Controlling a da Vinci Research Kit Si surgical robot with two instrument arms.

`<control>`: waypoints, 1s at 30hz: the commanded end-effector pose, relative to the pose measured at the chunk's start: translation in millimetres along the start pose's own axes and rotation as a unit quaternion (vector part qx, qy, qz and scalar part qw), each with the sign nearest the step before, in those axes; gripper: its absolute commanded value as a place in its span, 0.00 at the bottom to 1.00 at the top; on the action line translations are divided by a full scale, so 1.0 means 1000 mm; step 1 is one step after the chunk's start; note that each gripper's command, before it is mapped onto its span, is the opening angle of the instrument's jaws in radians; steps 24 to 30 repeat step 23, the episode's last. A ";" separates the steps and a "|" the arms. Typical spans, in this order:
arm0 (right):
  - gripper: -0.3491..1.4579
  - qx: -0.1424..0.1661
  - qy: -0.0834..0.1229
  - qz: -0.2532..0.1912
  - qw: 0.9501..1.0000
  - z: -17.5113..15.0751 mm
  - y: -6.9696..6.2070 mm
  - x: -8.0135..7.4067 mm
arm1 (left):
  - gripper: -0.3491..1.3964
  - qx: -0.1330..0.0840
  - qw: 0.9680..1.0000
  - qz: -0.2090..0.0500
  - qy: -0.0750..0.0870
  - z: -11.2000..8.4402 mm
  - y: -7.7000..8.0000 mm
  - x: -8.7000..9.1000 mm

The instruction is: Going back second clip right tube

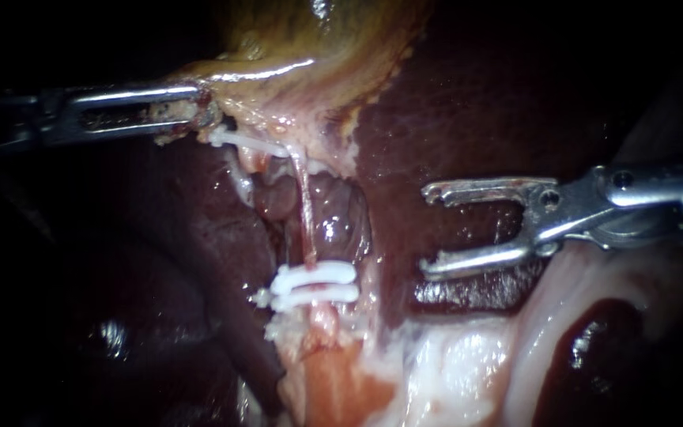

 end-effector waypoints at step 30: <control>0.47 0.015 -0.003 0.022 1.000 0.0004 0.0000 0.0005 | 0.00 -0.004 1.000 0.009 -0.007 0.0033 -0.0007 -0.0029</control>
